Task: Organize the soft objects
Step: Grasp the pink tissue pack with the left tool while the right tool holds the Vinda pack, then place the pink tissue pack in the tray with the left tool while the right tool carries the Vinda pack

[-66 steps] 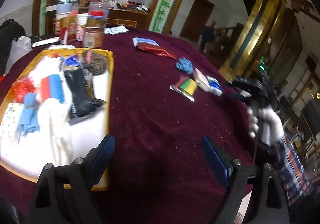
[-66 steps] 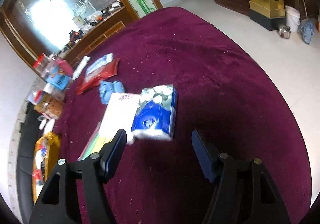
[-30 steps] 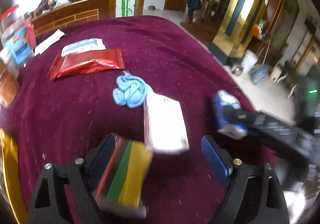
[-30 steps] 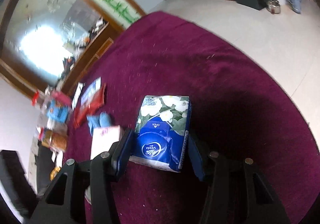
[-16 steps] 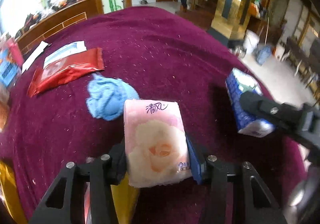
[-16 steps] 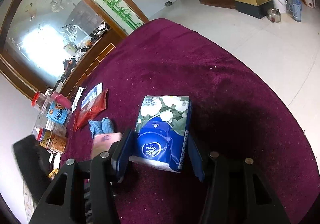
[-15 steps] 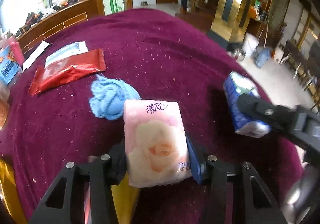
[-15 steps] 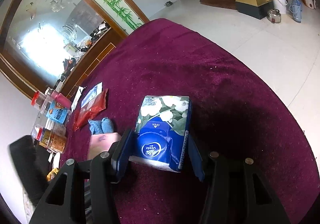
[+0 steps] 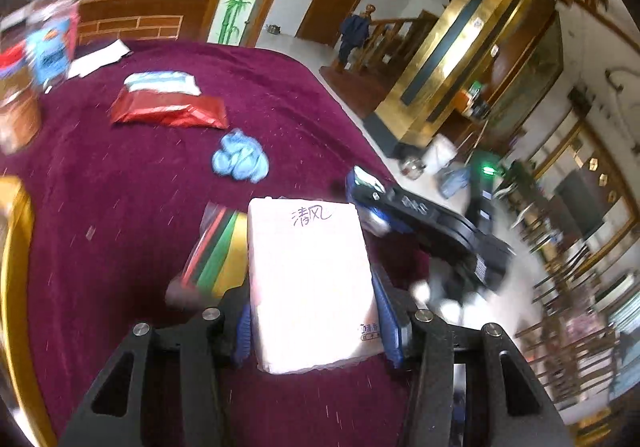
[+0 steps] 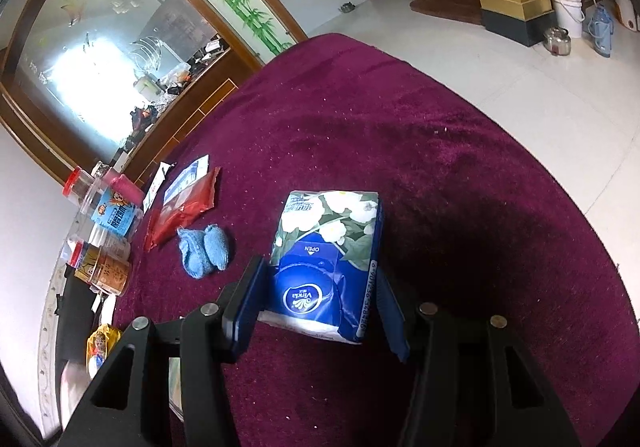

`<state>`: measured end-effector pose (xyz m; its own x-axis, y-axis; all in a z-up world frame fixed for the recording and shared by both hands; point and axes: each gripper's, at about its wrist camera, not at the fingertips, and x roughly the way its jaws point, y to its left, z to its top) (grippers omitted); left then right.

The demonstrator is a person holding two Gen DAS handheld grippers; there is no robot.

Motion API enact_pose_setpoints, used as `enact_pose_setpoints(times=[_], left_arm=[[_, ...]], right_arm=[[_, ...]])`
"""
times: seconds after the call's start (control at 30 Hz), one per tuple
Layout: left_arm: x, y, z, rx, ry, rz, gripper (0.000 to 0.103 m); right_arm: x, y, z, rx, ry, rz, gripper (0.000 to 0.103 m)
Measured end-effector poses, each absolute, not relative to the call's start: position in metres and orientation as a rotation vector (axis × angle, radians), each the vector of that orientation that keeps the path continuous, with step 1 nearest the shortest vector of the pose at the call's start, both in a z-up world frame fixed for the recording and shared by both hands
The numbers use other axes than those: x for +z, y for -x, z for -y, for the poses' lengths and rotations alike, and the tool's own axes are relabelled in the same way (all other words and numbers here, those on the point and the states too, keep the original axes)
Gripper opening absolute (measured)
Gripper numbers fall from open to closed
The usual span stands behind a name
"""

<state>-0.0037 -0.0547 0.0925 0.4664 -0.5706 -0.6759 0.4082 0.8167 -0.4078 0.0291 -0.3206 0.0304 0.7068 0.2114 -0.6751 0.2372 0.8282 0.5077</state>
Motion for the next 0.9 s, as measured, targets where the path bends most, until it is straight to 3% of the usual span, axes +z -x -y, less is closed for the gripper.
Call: enact_pose_setpoints(times=[0.2, 0.5, 0.9], left_arm=[[0.098, 0.060, -0.021, -0.601, 0.364, -0.895, 0.053], [0.103, 0.150, -0.180, -0.323, 0.491, -0.730, 0.054], [0.045, 0.191, -0.320, -0.031, 0.636, -0.737, 0.054]], right_arm=[[0.028, -0.028, 0.316, -0.032, -0.573, -0.798, 0.052], [0.035, -0.021, 0.280, -0.050, -0.396, -0.802, 0.052], [0.105, 0.052, 0.075, 0.474, -0.192, -0.825, 0.052]])
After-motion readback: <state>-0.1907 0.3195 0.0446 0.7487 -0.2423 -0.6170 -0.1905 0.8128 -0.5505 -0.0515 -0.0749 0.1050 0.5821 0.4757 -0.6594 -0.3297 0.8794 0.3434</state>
